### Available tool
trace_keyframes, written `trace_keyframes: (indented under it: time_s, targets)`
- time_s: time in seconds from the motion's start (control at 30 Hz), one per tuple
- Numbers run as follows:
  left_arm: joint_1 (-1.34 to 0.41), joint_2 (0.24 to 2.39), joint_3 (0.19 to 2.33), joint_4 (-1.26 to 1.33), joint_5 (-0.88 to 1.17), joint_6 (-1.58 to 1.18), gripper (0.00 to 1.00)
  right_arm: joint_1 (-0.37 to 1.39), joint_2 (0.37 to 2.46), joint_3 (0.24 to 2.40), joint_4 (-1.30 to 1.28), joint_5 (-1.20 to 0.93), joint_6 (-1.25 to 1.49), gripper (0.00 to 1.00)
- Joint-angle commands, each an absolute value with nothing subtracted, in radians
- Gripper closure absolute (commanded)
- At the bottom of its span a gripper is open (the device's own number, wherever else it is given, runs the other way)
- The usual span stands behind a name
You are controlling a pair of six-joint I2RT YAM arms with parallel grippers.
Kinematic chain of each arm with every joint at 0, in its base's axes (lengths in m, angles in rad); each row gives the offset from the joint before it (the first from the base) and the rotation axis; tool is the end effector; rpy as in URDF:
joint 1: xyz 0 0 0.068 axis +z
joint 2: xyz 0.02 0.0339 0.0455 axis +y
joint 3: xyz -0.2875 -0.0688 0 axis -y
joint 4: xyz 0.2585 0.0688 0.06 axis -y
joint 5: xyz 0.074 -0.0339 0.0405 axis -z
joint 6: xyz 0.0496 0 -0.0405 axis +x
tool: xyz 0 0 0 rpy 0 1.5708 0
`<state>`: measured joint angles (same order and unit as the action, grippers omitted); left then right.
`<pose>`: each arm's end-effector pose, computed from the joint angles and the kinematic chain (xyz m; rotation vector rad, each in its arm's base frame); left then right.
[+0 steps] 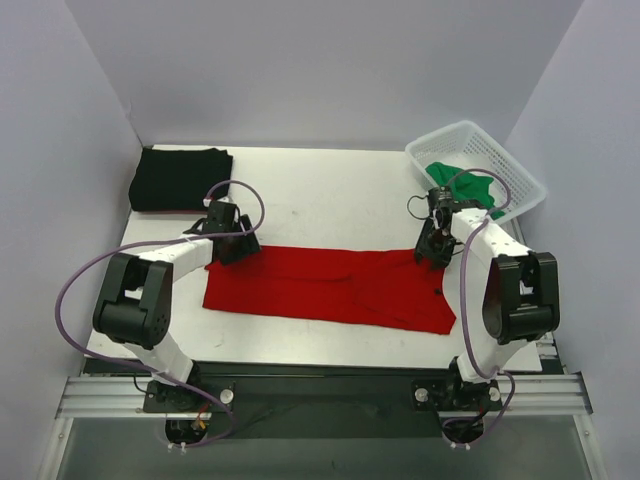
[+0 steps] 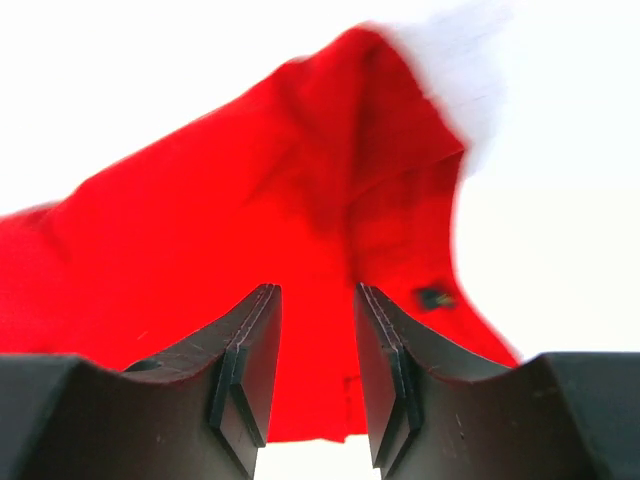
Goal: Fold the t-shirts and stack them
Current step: Fold the other side of the tshirt into a rectangle
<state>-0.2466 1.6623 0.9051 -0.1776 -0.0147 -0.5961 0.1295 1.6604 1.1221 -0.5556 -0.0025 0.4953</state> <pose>0.3384 -0.0844 0.1664 -0.4470 2.4966 -0.3244 0.3522 0.0460 0.2090 0.4869 2.6367 0.2035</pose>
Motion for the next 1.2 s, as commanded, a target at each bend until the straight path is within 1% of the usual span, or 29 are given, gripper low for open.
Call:
trace_keyframes:
  time_s: [0.0, 0.47, 0.7, 0.77, 0.87, 0.97, 1.0, 1.17]
  targets:
    - [-0.230, 1.684, 0.930, -0.140, -0.035, -0.609, 0.27, 0.092, 1.687, 1.126, -0.574, 0.069, 0.456, 0.64]
    - [-0.204, 1.703, 0.879, -0.130, -0.018, -0.600, 0.27, 0.029, 1.766, 1.103, -0.408, 0.008, 0.431, 0.65]
    - [-0.196, 1.715, 0.874, -0.129, -0.011, -0.600, 0.27, 0.005, 1.778, 1.088, -0.354, -0.080, 0.437, 0.66]
    - [-0.196, 1.721, 0.874, -0.129, -0.011, -0.600, 0.27, 0.002, 1.795, 1.092, -0.345, -0.095, 0.433, 0.67]
    - [-0.192, 1.729, 0.867, -0.127, -0.011, -0.600, 0.27, 0.003, 1.816, 1.101, -0.344, -0.109, 0.430, 0.73]
    - [-0.181, 1.736, 0.854, -0.133, -0.014, -0.612, 0.27, 0.002, 1.828, 1.101, -0.345, -0.117, 0.434, 0.81]
    - [-0.172, 1.735, 0.842, -0.133, -0.017, -0.614, 0.27, 0.003, 1.833, 1.103, -0.348, -0.120, 0.434, 0.86]
    - [-0.155, 1.717, 0.827, -0.155, -0.040, -0.640, 0.27, 0.002, 1.850, 1.100, -0.376, -0.106, 0.431, 1.00]
